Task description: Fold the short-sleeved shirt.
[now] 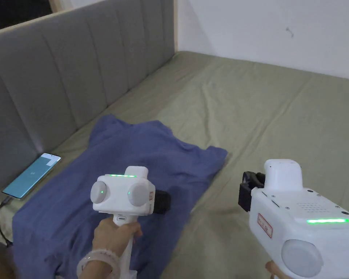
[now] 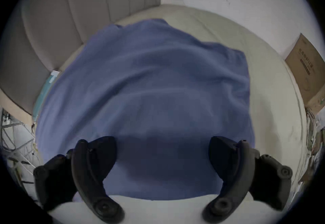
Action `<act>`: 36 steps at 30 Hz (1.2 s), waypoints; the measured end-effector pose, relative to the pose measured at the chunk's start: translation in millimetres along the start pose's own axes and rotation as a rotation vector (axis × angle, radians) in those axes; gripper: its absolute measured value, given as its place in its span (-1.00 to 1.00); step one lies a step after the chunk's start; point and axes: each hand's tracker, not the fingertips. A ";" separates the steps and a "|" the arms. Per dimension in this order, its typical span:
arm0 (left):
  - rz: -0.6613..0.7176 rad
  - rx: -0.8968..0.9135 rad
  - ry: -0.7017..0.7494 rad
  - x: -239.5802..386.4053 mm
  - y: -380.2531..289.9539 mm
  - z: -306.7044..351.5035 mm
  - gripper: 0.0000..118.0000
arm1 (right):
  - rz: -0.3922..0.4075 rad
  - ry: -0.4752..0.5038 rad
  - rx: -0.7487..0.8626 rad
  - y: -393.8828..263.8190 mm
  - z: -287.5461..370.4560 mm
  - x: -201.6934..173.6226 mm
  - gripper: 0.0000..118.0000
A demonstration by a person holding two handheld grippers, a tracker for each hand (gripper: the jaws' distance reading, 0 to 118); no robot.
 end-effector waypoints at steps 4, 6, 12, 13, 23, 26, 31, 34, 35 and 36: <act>0.000 -0.048 0.007 1.5 4.7 -8.6 0.78 | -0.011 -0.003 -0.047 -10.3 -15.6 6.8 -0.99; 0.015 -0.033 0.013 -2.8 6.2 -5.7 0.31 | -0.028 -0.004 -0.060 -14.1 -19.0 10.6 -0.99; 0.163 -0.018 0.022 -18.4 13.0 -11.0 -0.92 | -0.080 -0.001 -0.078 -19.1 -15.2 19.8 -0.99; 0.149 -0.010 0.032 -19.6 13.4 -10.6 -0.92 | -0.083 0.000 -0.080 -18.7 -12.6 21.9 -0.99; 0.222 0.080 -0.050 -22.9 25.5 51.4 -0.94 | -0.111 -0.044 -0.035 -9.7 24.1 46.5 -0.99; 0.162 0.144 -0.084 -0.3 35.3 97.9 -0.94 | -0.133 -0.074 -0.006 -4.2 38.9 56.0 -0.99; 0.076 0.268 -0.205 51.7 58.1 160.8 -0.94 | -0.195 -0.104 0.050 1.6 73.0 79.1 -0.99; 0.006 0.309 -0.257 87.0 70.5 186.4 -0.94 | -0.198 -0.165 0.086 4.7 100.1 98.7 -0.99; -0.070 0.358 -0.338 66.3 61.1 170.0 -0.94 | -0.205 -0.186 0.100 5.0 109.8 106.7 -0.99; -0.108 0.374 -0.378 65.9 59.4 170.0 -0.94 | -0.214 -0.206 0.114 5.3 119.7 114.5 -0.99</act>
